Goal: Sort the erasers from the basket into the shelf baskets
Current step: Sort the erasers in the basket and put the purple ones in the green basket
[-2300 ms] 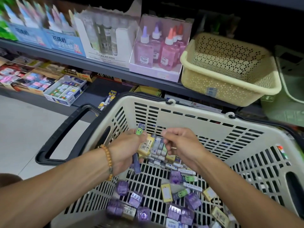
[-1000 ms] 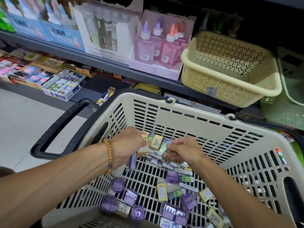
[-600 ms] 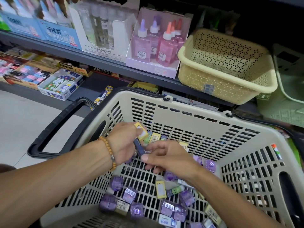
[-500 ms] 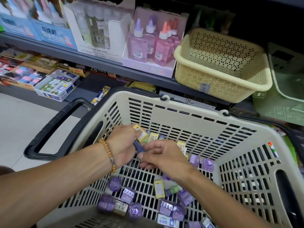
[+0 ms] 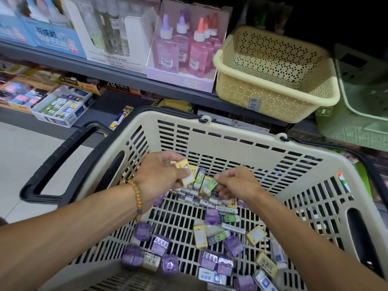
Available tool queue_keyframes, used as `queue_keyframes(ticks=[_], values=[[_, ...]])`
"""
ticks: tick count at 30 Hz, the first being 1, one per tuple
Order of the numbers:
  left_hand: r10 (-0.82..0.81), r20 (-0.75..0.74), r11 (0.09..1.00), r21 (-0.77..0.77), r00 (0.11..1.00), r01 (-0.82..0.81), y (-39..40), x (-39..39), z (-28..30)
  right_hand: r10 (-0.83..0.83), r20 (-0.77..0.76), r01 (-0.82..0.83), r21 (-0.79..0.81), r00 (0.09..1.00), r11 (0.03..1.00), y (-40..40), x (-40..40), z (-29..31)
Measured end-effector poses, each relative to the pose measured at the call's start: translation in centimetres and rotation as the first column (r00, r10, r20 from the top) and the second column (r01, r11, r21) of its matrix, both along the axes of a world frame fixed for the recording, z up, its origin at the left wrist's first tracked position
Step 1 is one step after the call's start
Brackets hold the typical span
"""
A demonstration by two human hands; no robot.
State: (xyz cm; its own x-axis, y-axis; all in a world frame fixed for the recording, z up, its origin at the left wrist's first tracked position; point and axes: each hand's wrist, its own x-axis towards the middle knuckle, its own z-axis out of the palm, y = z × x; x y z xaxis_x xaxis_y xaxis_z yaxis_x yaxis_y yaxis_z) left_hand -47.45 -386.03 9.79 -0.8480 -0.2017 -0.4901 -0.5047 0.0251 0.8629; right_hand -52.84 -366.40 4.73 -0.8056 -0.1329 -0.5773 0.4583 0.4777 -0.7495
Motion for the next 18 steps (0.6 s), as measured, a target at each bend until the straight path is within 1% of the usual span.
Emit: queue_keyframes(ticks=[3,5,7,8,9,10,11,12,13,14,15,16,17,18], values=[[-0.020,0.041,1.000,-0.023,0.999,0.020,-0.1,-0.1,-0.2,-0.092,-0.003,0.092,-0.052,0.996,0.994,-1.0,-0.1,-0.5],[-0.026,0.055,0.999,-0.027,0.998,0.027,-0.3,-0.1,-0.3,-0.078,-0.081,0.076,-0.032,0.994,0.997,-0.9,0.2,-0.3],[-0.043,0.060,0.999,-0.017,0.997,0.044,-0.4,0.0,-0.4,0.005,-0.148,-0.013,-0.051,0.989,0.999,-0.8,0.7,0.8],[-0.066,0.058,0.998,-0.008,0.996,0.066,-0.2,0.0,-0.3,0.080,-0.132,-0.093,-0.094,0.988,0.991,-0.9,1.0,1.6],[-0.098,0.059,0.995,-0.007,0.993,0.099,-0.2,0.1,-0.2,0.162,-0.084,-0.174,-0.157,0.983,0.972,-1.1,1.5,2.2],[-0.146,0.058,0.989,-0.004,0.988,0.146,-0.2,0.1,0.0,0.239,-0.041,-0.242,-0.211,0.970,0.947,-1.4,1.9,2.8],[-0.207,0.061,0.978,-0.002,0.977,0.207,-0.1,0.0,0.1,0.299,-0.017,-0.295,-0.232,0.954,0.927,-1.5,2.2,3.2],[-0.277,0.080,0.960,-0.011,0.958,0.279,-0.1,0.0,0.2,0.332,-0.002,-0.325,-0.217,0.943,0.920,-1.6,2.6,3.5],[-0.353,0.103,0.932,-0.044,0.930,0.359,-0.1,0.0,0.2,0.354,0.001,-0.349,-0.168,0.935,0.922,-1.5,3.1,3.7],[-0.435,0.125,0.885,-0.124,0.892,0.449,-0.1,0.1,0.1,0.382,-0.012,-0.381,-0.089,0.924,0.920,-1.1,3.5,3.9],[-0.530,0.157,0.792,-0.259,0.833,0.553,-0.2,0.2,-0.2,0.419,-0.031,-0.419,0.004,0.907,0.908,-0.6,4.0,4.2],[-0.622,0.212,0.648,-0.399,0.753,0.648,-0.4,0.5,-0.6,0.460,-0.049,-0.455,0.082,0.887,0.886,0.0,4.4,4.5],[-0.700,0.292,0.475,-0.492,0.652,0.730,-0.5,0.9,-0.9,0.493,-0.063,-0.483,0.129,0.868,0.866,0.6,4.8,4.8],[-0.751,0.379,0.316,-0.512,0.541,0.798,-0.4,1.5,-1.3,0.521,-0.076,-0.506,0.151,0.850,0.849,1.1,5.3,5.1]])
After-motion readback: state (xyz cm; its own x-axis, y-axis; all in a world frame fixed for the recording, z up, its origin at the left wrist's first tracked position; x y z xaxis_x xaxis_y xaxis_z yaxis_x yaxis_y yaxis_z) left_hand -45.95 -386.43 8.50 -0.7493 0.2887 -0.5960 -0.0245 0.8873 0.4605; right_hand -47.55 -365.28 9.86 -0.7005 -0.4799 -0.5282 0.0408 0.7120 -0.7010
